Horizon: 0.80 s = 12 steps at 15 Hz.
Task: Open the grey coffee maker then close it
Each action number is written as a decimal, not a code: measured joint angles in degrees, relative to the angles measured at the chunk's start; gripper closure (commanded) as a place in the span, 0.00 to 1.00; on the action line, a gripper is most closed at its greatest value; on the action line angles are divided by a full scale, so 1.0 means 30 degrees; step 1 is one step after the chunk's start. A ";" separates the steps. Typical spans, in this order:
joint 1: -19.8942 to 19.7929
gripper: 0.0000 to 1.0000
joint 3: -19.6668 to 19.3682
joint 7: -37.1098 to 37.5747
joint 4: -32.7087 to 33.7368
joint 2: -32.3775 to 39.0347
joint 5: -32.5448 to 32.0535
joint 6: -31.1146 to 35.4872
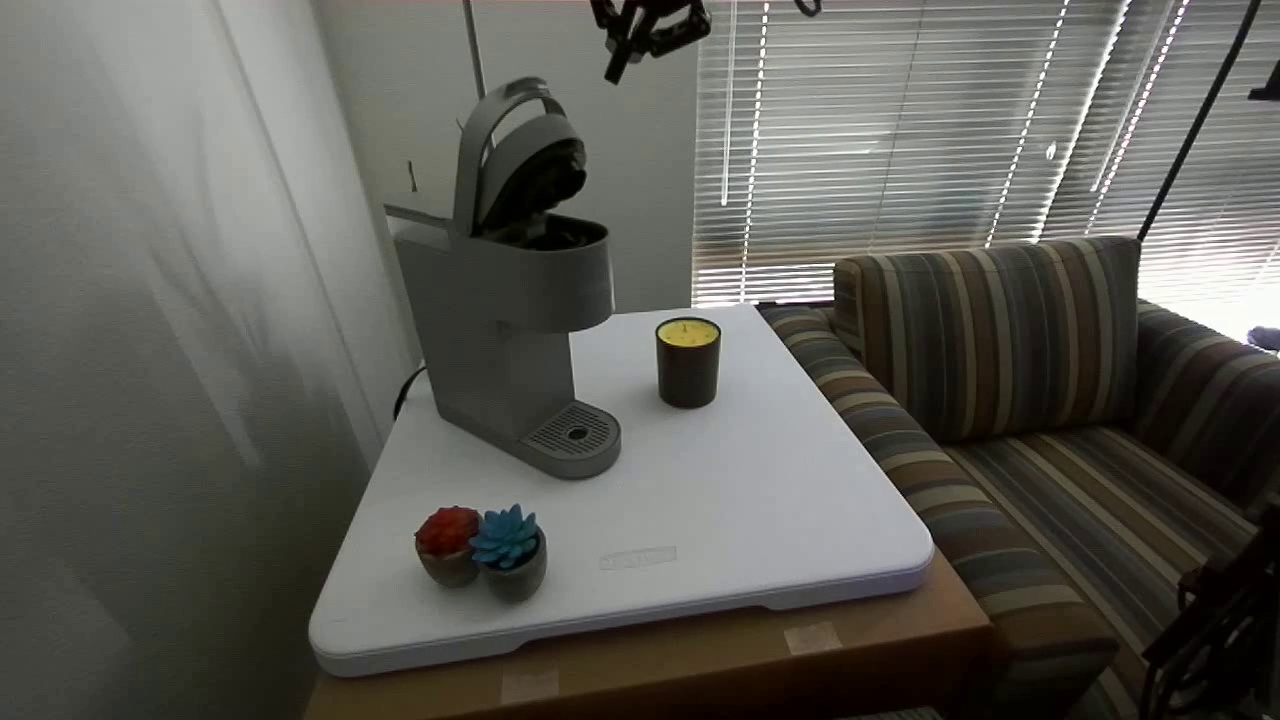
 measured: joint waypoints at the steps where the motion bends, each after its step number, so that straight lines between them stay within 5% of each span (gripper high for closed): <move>1: 0.0085 1.00 0.0008 0.0000 0.0308 0.0179 0.0000 0.0000; 12: 0.0252 1.00 0.1481 -0.0755 0.3489 0.2508 0.0124 0.0001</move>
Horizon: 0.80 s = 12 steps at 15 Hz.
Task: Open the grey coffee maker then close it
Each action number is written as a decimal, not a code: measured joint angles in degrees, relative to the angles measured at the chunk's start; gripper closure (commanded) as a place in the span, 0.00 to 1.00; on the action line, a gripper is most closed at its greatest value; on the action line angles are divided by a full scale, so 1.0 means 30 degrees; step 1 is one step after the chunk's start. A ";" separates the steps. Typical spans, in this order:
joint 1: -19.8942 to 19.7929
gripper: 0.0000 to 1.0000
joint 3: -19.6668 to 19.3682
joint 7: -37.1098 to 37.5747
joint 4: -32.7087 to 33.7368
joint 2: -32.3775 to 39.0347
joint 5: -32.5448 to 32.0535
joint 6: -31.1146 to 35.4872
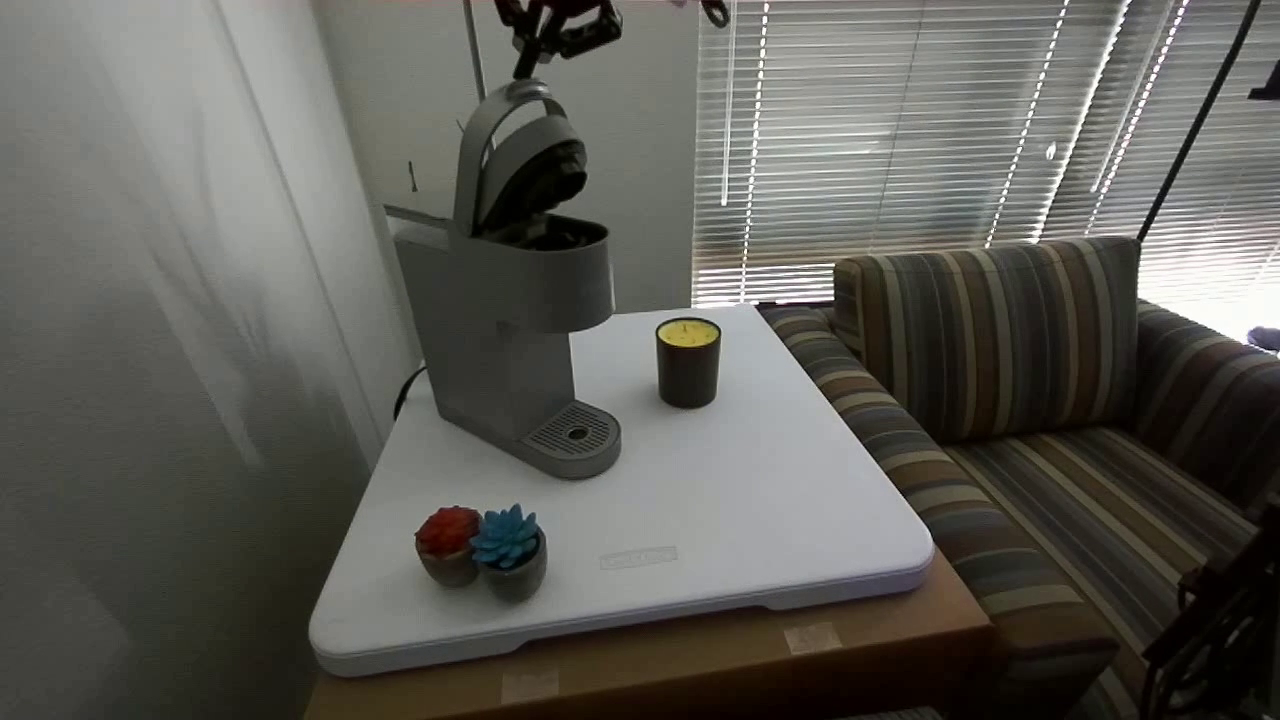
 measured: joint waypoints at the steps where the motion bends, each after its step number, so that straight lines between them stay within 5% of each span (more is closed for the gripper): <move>1: -0.0001 1.00 0.0105 -0.0164 0.0283 0.0234 0.0044 -0.0001; 12: -0.0093 1.00 0.0612 -0.1561 0.1617 0.0962 0.1001 -0.1268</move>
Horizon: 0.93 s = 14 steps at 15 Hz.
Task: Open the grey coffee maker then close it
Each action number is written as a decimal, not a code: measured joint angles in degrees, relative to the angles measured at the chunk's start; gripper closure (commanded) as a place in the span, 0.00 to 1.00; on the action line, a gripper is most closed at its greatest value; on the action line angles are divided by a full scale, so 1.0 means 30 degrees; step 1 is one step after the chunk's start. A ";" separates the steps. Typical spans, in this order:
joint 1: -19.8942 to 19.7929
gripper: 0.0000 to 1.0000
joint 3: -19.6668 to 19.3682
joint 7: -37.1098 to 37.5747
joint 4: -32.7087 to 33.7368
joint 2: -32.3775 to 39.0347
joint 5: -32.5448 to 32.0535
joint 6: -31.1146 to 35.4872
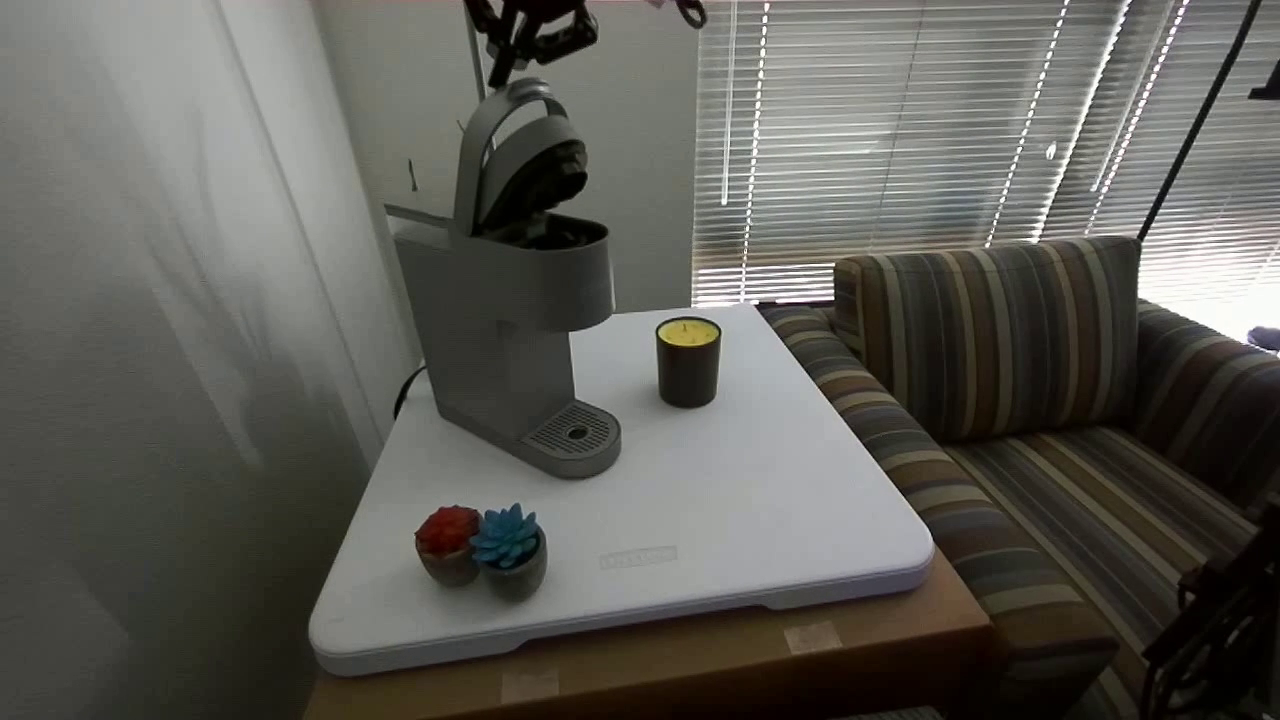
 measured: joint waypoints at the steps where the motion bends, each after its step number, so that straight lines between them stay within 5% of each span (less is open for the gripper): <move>1: -0.0076 1.00 0.0130 -0.0275 0.0054 -0.0001 0.0274 -0.0325; 14: -0.0371 1.00 0.0468 -0.1323 0.0828 -0.0095 0.1072 -0.4193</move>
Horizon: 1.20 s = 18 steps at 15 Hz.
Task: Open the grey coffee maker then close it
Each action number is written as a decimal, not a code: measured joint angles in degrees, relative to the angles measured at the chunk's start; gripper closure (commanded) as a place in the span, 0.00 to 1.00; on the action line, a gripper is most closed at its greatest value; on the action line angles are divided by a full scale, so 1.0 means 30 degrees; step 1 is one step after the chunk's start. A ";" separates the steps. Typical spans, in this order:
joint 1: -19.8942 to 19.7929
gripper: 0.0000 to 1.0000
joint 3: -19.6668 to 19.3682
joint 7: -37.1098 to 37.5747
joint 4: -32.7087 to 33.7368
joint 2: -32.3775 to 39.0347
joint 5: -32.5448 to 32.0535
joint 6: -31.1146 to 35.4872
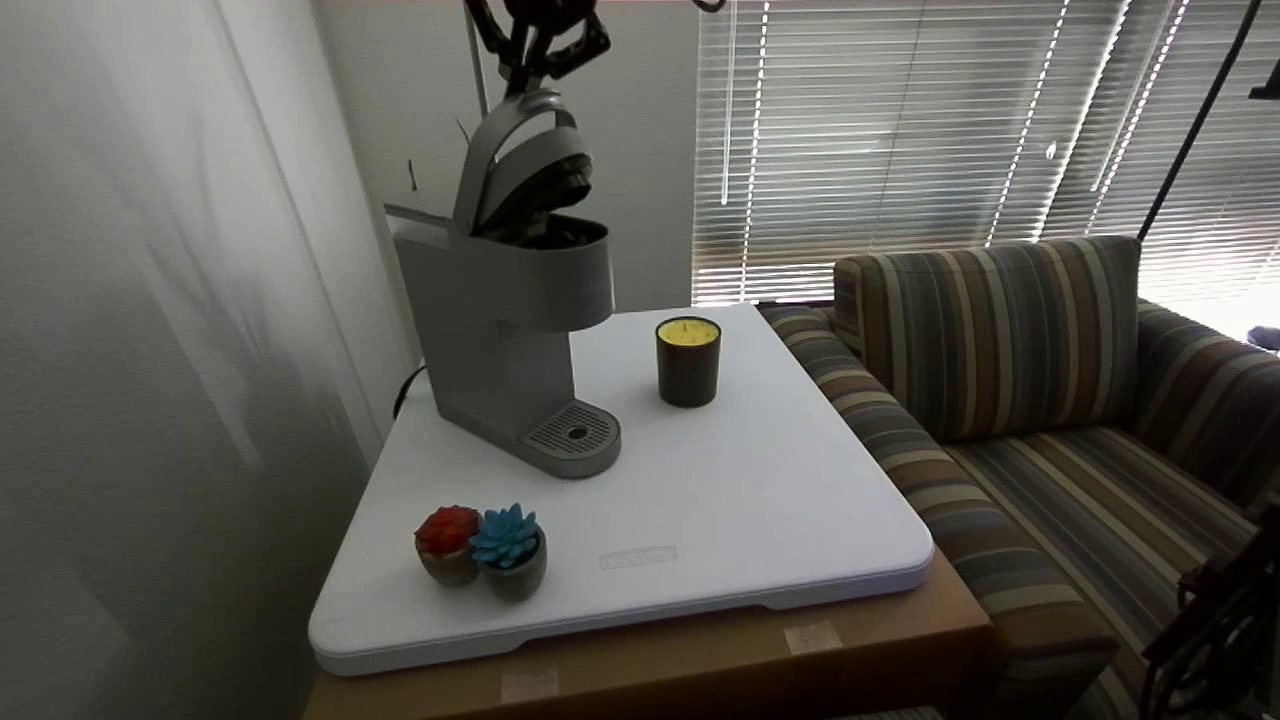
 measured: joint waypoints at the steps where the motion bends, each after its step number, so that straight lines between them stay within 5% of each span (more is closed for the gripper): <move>1: 0.0001 1.00 0.0000 0.0000 0.0000 -0.0018 0.0000 -0.0121; 18: 0.0020 1.00 0.0162 0.0026 -0.2438 -0.0133 0.0341 -0.1134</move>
